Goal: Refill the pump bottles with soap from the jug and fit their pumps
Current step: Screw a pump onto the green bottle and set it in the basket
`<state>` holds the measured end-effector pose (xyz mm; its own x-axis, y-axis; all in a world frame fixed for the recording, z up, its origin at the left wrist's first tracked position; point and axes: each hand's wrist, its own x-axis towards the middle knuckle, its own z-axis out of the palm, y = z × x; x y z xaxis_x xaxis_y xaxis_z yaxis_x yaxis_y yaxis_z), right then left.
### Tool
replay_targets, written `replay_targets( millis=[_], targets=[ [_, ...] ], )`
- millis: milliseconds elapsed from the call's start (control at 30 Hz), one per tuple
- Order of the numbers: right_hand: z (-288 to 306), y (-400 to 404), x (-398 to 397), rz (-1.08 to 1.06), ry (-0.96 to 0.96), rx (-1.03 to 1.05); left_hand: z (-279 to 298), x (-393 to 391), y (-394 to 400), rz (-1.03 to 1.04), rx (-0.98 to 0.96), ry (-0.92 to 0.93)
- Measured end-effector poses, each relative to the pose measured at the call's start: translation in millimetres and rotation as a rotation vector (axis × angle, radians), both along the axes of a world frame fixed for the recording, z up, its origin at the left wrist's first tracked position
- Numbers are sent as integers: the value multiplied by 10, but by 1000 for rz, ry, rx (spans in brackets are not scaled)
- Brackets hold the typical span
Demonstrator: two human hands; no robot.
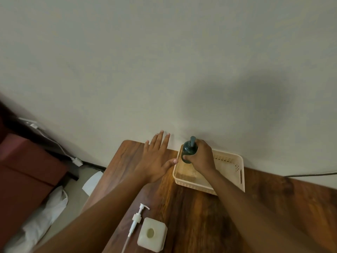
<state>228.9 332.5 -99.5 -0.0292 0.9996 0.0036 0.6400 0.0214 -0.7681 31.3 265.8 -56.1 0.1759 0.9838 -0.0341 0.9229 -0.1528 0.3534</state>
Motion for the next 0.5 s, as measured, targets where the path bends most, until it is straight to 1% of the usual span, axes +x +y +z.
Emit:
replay_targets(
  millis=[233, 500],
  targets=[
    [-325, 32, -95, -1, -68, 30, -176, -69, -66, 25, -40, -46],
    [-356, 14, -120, -18, -65, 48, -144, -72, -165, 56, -78, -76]
  ],
)
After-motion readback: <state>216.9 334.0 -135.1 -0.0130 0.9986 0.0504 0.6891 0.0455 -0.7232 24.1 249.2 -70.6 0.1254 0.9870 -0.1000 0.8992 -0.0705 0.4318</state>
